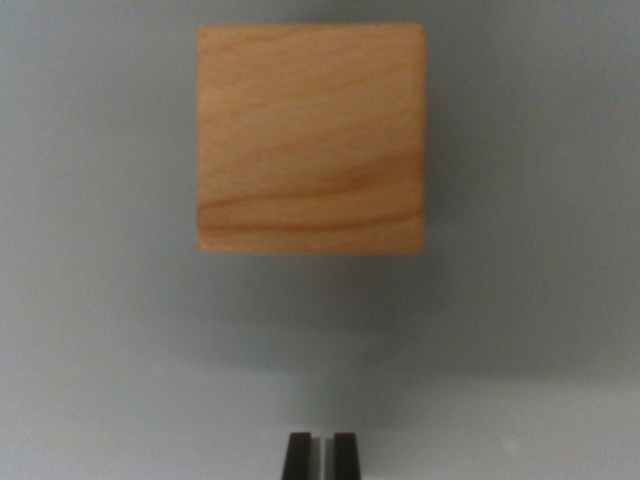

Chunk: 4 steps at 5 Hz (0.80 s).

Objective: Push wooden cube

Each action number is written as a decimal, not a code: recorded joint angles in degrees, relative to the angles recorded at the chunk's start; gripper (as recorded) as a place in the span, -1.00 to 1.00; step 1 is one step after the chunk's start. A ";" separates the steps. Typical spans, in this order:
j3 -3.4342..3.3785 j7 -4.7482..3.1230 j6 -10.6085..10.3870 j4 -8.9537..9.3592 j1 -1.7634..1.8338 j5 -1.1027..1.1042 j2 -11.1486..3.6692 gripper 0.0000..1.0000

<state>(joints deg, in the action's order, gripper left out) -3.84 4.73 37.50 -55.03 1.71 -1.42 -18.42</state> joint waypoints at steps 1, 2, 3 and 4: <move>0.00 0.00 0.00 0.00 0.00 0.00 0.00 -1.00; 0.00 0.00 0.00 0.00 0.00 0.00 0.00 -1.00; 0.00 0.00 0.00 0.00 0.00 0.00 0.00 -1.00; 0.00 0.00 0.00 0.00 0.00 0.00 0.00 1.00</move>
